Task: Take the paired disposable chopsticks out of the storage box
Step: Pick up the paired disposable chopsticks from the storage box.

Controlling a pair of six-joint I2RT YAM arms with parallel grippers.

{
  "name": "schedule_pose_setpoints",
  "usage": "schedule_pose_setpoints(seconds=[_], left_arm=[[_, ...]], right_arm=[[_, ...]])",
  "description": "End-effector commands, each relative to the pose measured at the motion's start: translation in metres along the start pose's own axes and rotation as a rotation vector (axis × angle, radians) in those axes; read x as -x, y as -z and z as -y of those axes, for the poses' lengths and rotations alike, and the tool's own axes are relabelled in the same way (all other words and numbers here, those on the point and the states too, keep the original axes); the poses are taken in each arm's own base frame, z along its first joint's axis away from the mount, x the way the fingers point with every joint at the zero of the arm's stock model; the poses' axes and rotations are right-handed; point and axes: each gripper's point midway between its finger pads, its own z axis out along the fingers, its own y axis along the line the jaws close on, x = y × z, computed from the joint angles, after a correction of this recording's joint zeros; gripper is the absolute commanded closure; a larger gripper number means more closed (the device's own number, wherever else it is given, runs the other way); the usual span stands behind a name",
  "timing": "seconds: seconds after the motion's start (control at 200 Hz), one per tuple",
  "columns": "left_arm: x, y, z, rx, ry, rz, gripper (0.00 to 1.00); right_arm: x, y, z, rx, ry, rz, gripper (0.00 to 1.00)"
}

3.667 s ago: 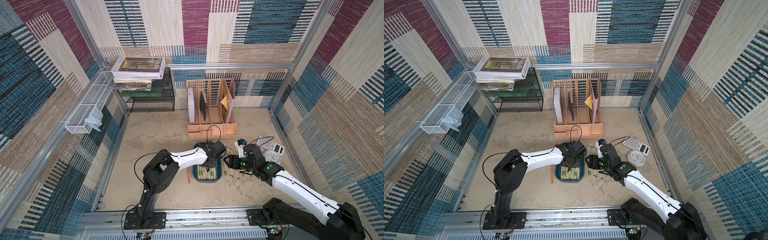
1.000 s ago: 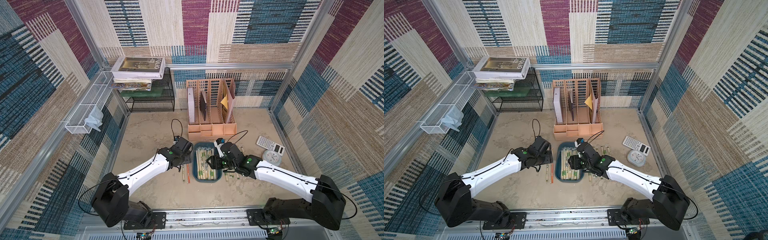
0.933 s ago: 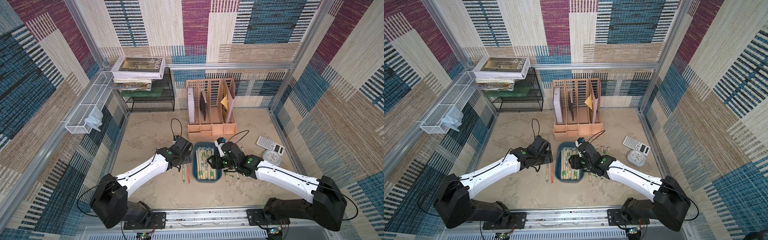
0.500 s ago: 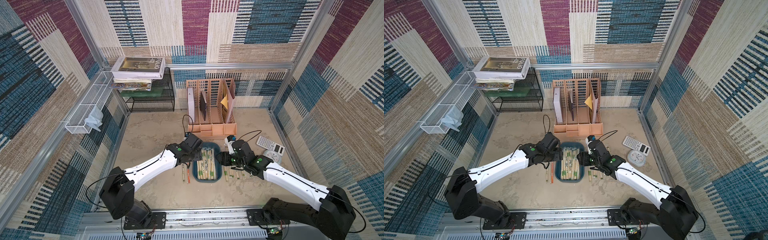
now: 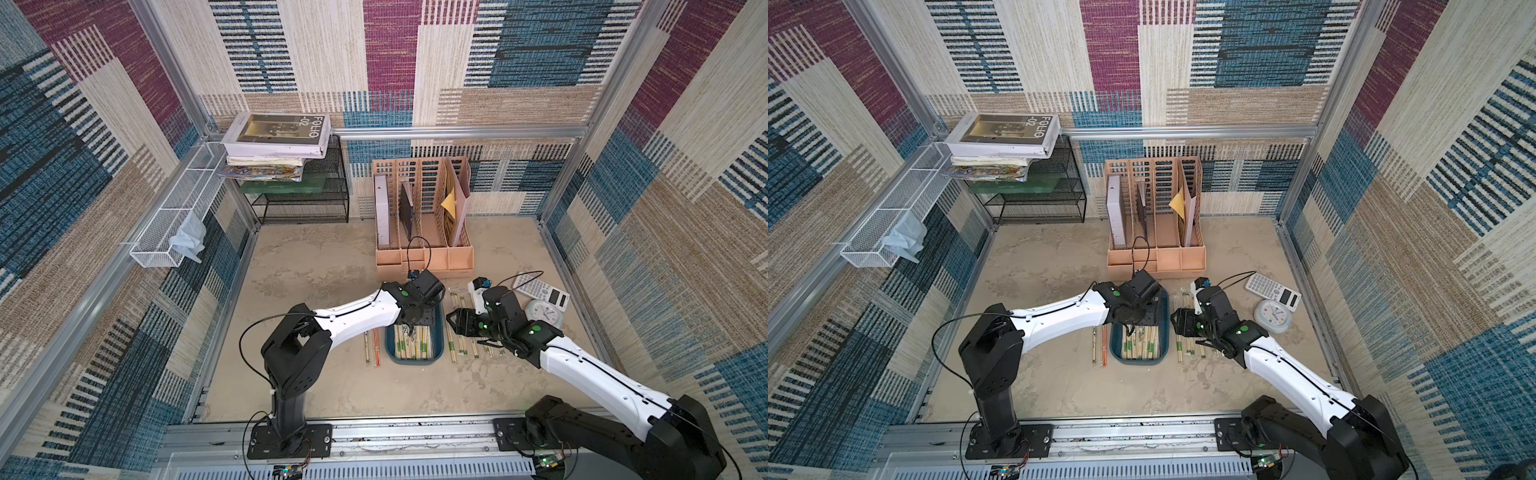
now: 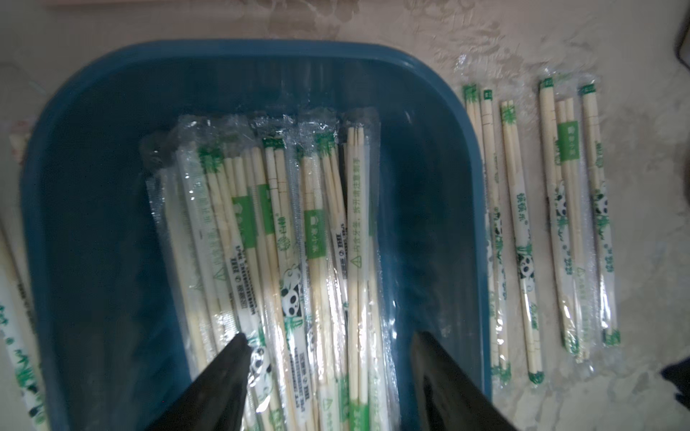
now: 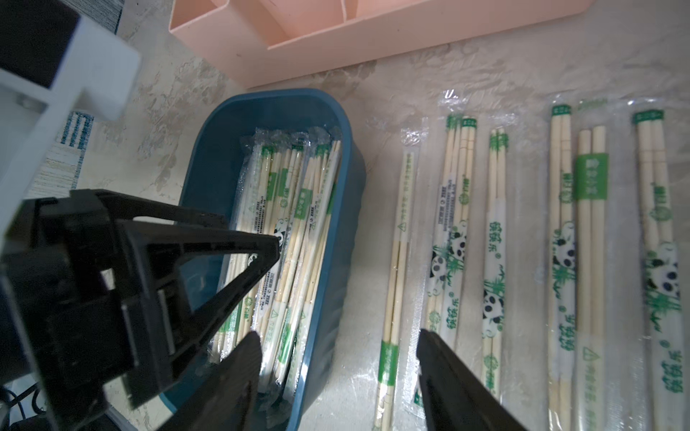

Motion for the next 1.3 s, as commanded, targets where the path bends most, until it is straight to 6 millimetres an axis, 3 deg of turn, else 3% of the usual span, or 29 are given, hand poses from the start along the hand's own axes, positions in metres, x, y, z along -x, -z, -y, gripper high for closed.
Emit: schedule_pose_setpoints(seconds=[0.0,0.18,0.641,0.981,1.292], left_arm=[[-0.006,-0.01,-0.001,0.017,-0.003,-0.029,0.39],[-0.01,-0.022,0.002,0.016,-0.007,-0.05,0.5],[-0.016,-0.034,0.012,0.018,-0.03,-0.069,0.64],[-0.02,-0.041,0.006,0.046,-0.039,-0.081,0.67],[-0.02,-0.042,0.008,0.037,-0.039,-0.081,0.82]], right_arm=[[0.0,0.003,-0.001,0.012,0.004,0.003,0.31],[0.0,0.005,0.001,0.014,0.001,0.008,0.31],[-0.002,0.002,0.0,0.021,0.002,0.0,0.31],[-0.001,0.003,0.0,0.02,0.005,0.003,0.3],[0.001,0.005,-0.001,0.02,0.009,0.007,0.3]])
